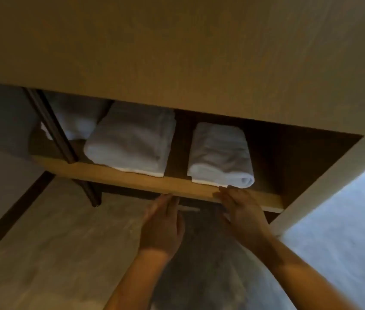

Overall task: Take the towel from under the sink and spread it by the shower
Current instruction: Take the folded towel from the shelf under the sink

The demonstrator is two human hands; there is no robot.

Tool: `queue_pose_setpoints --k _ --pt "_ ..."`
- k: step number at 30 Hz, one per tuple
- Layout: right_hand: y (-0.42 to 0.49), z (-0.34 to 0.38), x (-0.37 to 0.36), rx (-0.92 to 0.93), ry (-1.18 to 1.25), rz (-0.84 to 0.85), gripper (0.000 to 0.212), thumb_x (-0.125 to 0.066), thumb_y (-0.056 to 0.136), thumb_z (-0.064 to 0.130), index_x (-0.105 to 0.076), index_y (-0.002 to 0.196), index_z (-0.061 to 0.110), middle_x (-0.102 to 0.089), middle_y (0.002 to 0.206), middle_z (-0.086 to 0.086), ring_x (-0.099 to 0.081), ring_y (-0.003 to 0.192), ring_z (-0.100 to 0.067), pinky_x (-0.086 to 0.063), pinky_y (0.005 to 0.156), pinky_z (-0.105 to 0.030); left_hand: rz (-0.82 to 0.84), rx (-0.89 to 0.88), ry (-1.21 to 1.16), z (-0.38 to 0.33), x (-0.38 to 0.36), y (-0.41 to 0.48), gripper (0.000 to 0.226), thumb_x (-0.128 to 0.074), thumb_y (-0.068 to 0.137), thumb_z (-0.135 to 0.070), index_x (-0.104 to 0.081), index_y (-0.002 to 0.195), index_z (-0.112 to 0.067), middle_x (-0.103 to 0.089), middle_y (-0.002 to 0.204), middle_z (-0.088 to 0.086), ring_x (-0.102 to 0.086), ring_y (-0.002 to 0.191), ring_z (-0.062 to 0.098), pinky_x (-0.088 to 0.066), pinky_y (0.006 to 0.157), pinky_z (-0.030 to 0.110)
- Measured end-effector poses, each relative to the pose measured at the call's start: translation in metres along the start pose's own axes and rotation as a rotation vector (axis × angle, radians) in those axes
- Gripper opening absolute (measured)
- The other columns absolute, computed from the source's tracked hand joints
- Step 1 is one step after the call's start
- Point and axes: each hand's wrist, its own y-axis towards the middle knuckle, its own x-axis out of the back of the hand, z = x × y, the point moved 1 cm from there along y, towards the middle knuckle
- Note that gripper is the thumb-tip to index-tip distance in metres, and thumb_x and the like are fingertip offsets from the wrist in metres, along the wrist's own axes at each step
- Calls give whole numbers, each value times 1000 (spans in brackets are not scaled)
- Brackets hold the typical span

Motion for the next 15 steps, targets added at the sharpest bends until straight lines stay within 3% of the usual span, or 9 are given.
queue_pose_setpoints --k 2,10,15 --pt "7 -8 -18 -26 69 -29 37 -72 75 19 -62 110 11 -64 119 -14 -58 111 -32 -46 94 -50 -96 -62 -5 5 -14 6 38 -62 83 -17 -55 119 -10 -60 122 14 -54 113 31 -44 95 43" --pt "39 -41 -73 -30 -13 -204 43 -71 77 20 -57 115 6 -61 121 -20 -56 114 -35 -45 94 -54 -245 -133 30 8 -52 31 35 -64 79 -14 -60 112 -5 -64 115 17 -59 108 30 -43 94 42" --pt "57 -54 -83 -66 -47 -245 59 -76 71 21 -53 121 5 -59 122 -23 -54 113 -40 -36 99 -57 -182 -122 10 5 -67 31 36 -58 86 -20 -55 121 -11 -57 128 11 -49 120 25 -35 102 41"
